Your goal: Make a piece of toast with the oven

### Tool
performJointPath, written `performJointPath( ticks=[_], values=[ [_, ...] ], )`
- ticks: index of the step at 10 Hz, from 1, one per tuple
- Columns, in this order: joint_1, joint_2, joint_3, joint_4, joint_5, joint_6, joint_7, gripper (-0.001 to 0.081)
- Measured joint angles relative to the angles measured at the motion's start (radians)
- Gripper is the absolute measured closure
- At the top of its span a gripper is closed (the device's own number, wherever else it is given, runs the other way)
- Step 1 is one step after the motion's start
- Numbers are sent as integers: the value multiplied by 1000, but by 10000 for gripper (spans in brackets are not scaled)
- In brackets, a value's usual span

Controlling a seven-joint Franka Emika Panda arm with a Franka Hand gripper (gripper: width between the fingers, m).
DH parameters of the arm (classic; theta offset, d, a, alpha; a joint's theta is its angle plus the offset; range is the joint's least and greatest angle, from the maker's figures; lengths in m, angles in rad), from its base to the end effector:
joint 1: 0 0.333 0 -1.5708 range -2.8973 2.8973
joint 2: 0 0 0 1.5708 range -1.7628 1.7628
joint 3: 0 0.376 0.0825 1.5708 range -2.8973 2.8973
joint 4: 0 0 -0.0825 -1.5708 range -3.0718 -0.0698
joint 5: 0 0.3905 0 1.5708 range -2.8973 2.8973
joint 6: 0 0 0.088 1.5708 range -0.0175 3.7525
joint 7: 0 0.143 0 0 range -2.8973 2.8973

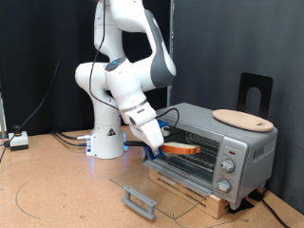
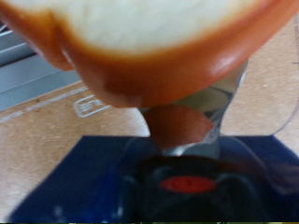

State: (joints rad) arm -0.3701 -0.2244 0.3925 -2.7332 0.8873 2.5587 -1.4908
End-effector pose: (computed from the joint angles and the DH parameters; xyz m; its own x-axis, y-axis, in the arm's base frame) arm 0.3904 0.0072 0.3078 0.6822 0.6220 0.3844 0.7049 -0.6991 -0.1200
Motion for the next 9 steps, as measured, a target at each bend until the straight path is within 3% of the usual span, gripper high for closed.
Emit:
performJointPath(
  ticks=[5,9],
  values=[
    [-2,1,1,28,-77,-10,39,409],
    [8,1,22,22,-87,14,-8,409]
  ],
)
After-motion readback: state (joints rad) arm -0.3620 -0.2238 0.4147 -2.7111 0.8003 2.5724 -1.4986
